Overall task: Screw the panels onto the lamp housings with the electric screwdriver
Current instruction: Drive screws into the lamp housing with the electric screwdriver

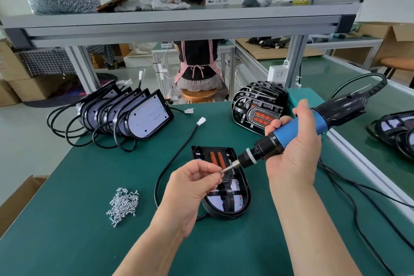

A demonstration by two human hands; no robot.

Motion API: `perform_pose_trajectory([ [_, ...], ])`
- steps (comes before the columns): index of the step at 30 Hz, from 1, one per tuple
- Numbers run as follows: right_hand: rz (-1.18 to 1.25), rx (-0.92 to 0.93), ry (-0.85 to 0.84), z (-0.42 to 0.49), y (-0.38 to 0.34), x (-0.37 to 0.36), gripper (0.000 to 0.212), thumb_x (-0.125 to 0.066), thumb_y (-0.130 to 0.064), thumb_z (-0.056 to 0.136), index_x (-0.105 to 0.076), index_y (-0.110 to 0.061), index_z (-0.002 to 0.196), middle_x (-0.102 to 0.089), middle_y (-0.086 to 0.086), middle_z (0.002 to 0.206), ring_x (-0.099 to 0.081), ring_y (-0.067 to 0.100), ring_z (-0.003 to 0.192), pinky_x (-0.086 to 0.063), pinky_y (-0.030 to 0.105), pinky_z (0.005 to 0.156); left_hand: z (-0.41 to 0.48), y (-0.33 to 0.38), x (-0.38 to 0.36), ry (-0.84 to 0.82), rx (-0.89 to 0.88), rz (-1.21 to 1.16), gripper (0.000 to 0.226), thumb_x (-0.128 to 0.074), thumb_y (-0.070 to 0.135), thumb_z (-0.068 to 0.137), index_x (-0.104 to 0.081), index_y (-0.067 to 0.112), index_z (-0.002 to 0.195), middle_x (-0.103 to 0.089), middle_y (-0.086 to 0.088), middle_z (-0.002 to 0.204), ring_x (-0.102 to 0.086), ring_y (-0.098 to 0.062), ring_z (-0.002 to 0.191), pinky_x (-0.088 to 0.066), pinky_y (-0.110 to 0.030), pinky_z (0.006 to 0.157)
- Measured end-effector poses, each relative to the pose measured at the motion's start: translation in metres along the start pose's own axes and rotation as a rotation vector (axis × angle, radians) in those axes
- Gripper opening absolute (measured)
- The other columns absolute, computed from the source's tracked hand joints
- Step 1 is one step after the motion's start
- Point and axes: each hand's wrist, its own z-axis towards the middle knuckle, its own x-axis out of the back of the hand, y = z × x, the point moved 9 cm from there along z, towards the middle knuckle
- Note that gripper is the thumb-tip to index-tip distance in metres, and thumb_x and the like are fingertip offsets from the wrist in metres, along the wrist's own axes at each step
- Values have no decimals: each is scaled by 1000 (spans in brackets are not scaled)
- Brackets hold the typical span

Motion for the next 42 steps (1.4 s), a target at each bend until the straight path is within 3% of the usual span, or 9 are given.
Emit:
perform_pose_trajectory([
  [8, -46, 18, 2, 1, 1, 1, 25, -73, -24, 92, -53, -14, 104, -53, -3, 64, -54, 14, 55, -50, 26, 55, -5, 8, -1, 41, -226, 236, 38, -69, -7, 86, -75, 30, 92, -72, 5, 81, -63, -7, 77, -52, -18, 75],
  [12, -62, 30, 0, 12, 1, 0, 28, -74, -23, 91, -51, -12, 103, -52, -1, 66, -53, 14, 54, -49, 27, 55, 2, 13, 6, 38, -266, 473, 36, -76, 24, 80, -69, 50, 104, -74, 15, 95, -59, -6, 86, -45, -16, 83],
  [14, -79, 64, -11, 20, -4, -2, 28, -74, -24, 91, -51, -12, 103, -52, -1, 66, -53, 15, 53, -49, 27, 55, 11, 11, 27, 172, -221, 440, 32, -73, 46, 73, -69, 50, 104, -72, 16, 102, -58, -2, 84, -44, -17, 80],
  [16, -103, 111, -28, 30, -10, -8, 27, -73, -24, 91, -52, -12, 102, -52, -1, 64, -54, 16, 53, -49, 26, 54, 22, 4, 51, 332, -123, 502, 37, -73, 51, 77, -63, 44, 112, -61, 12, 112, -58, -1, 92, -46, -23, 82],
  [20, -193, 227, -72, 48, -17, -27, 25, -74, -24, 91, -54, -12, 101, -51, -1, 61, -55, 17, 51, -48, 27, 53, 48, -34, 46, 204, 245, 576, 90, -76, 54, 73, -33, 21, 144, -57, -2, 124, -61, -16, 107, -56, -36, 81],
  [23, -304, 280, -151, 58, -11, -44, 23, -73, -25, 91, -53, -15, 97, -52, 0, 61, -55, 18, 50, -50, 28, 53, 54, -52, 30, 66, 338, 487, 58, -79, 34, 81, -52, 14, 128, -74, 0, 108, -72, -17, 91, -55, -31, 64],
  [25, -363, 277, -202, 61, -1, -51, 24, -74, -27, 89, -54, -17, 96, -53, 1, 63, -55, 18, 49, -51, 29, 53, 50, -59, 29, 10, 344, 463, 44, -78, 29, 83, -59, 17, 121, -76, 1, 105, -74, -17, 92, -56, -33, 70],
  [29, -421, 210, -261, 64, 23, -52, 26, -75, -27, 89, -53, -14, 98, -54, -2, 60, -55, 17, 48, -50, 29, 50, 33, -67, 36, 3, 307, 419, 46, -80, 29, 83, -57, 20, 122, -73, 3, 115, -69, -16, 105, -52, -40, 99],
  [42, -530, 123, -265, 68, 54, -42, 34, -79, -37, 81, -56, -16, 94, -59, 5, 69, -61, 20, 50, -51, 29, 52, 26, -64, 32, -20, 269, 412, 39, -77, 29, 86, -58, 22, 120, -74, 6, 111, -70, -13, 104, -52, -39, 99],
])
